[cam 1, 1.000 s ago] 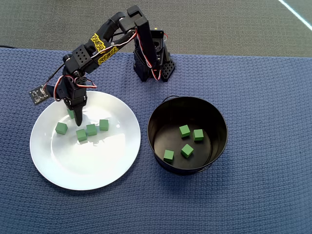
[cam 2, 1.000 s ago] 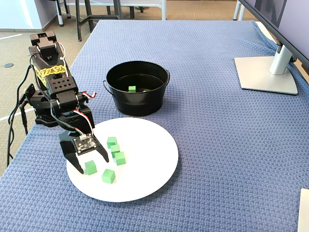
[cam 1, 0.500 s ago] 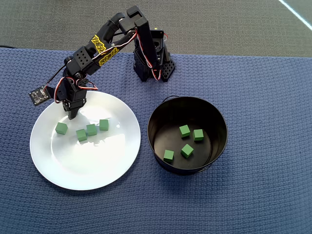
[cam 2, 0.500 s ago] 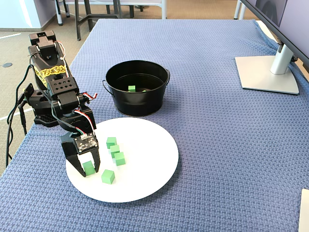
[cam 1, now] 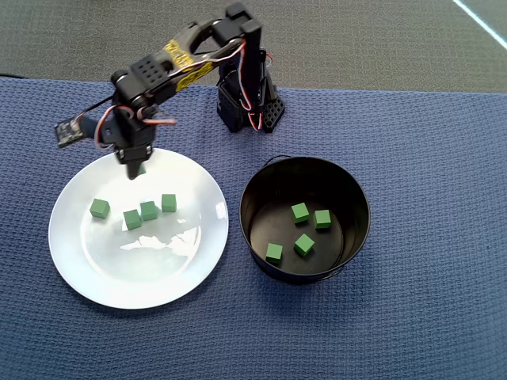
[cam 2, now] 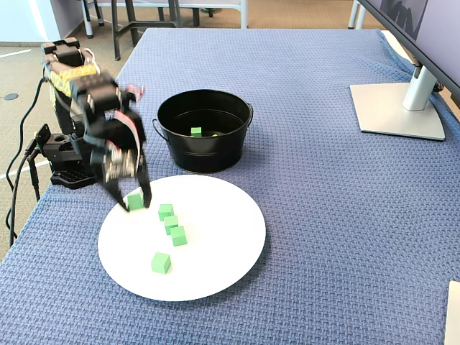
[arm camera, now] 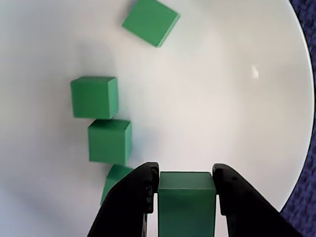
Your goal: Pick up the green cubes from the white plate and place them in the black recipient
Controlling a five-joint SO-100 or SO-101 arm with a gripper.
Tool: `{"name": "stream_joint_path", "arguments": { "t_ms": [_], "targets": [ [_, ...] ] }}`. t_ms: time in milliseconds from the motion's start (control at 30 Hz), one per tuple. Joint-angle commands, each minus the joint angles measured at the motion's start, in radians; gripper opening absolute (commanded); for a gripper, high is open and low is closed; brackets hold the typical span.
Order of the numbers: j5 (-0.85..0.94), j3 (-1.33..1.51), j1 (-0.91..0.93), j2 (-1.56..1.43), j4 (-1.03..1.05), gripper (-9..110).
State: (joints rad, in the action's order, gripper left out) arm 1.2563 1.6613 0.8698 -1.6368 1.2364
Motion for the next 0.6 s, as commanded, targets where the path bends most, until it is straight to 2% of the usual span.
{"name": "stream_joint_path", "arguments": {
  "t_ms": [0,333,567],
  "targets": [
    [-0.143,-0.078,-0.095,-0.178,0.107,0],
    [-0.661,-0.225,-0.569,-0.305,0.318,0],
    [-0.868,-0.362,-0.865,-0.210,0.357,0]
  ]
}}
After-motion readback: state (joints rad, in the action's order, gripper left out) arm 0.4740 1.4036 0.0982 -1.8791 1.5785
